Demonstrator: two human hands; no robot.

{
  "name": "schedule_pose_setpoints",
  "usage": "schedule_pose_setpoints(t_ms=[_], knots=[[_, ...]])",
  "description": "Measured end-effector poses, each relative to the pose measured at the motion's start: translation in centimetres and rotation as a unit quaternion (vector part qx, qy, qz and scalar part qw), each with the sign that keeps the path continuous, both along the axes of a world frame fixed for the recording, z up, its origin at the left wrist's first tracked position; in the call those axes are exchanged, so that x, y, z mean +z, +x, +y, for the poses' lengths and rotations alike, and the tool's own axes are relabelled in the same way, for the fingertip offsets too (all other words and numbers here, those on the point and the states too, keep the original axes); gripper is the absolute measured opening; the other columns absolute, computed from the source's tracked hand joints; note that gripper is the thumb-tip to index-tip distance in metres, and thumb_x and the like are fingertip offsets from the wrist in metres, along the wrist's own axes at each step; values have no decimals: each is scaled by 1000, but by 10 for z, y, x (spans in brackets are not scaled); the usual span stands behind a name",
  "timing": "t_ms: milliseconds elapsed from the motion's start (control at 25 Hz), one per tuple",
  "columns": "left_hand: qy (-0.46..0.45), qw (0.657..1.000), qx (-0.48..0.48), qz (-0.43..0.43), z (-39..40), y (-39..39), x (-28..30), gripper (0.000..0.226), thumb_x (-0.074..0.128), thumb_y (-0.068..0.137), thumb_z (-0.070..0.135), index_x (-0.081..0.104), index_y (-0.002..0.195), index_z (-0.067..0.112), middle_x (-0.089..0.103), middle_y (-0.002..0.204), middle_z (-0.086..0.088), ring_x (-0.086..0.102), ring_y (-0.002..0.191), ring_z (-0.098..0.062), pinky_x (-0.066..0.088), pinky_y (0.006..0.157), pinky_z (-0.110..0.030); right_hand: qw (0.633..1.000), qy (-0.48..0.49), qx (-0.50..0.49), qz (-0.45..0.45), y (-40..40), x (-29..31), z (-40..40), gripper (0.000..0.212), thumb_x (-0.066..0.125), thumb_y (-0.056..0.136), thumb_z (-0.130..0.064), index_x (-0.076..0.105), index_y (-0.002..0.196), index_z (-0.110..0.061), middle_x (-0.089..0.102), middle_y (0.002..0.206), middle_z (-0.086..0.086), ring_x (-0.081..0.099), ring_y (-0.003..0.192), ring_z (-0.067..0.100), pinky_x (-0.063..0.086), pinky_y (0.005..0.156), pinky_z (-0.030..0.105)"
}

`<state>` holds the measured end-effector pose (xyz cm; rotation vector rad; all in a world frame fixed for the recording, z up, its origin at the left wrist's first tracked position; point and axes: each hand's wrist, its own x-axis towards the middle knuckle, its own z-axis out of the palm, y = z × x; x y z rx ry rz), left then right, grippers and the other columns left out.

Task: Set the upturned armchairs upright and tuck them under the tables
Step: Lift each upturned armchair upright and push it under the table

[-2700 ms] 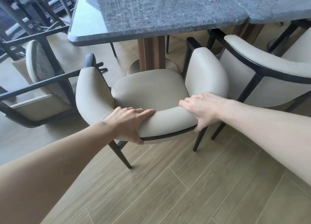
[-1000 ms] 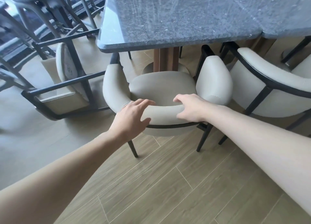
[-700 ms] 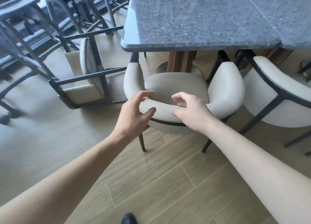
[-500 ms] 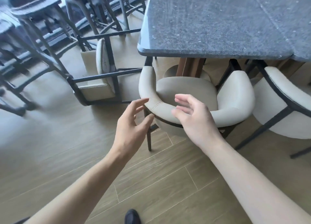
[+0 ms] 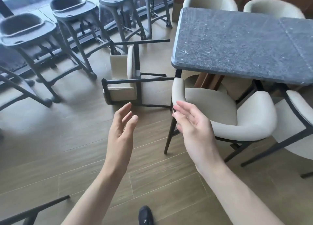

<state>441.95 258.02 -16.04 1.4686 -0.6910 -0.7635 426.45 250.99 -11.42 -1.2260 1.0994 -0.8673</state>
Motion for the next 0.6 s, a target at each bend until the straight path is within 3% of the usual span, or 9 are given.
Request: schedule_pose_setpoints(t_ms=[240,400,600], knots=[[-19,999,29,7,26,68,23,43,54,92,37,53,134,37,59,126,30,51,127,12,41,95,-7,999,-25,38,22,76,17,23,31,54,101,-14,62,130,-19,66,125,-8,61,118,2,46,109,34],[-16,998,67,6,47,118,27,38,52,105,23,50,142,30,54,129,31,48,119,23,40,96,-7,997,-30,67,20,126,16,41,33,54,100,-15,61,132,-19,66,126,-8,62,118,1,46,109,35],[-10,995,97,25,59,172,33,39,48,106,22,48,143,33,55,121,38,46,124,19,40,95,-4,995,-31,99,8,180,17,43,32,53,101,-13,60,132,-19,65,128,-7,60,121,4,46,110,36]])
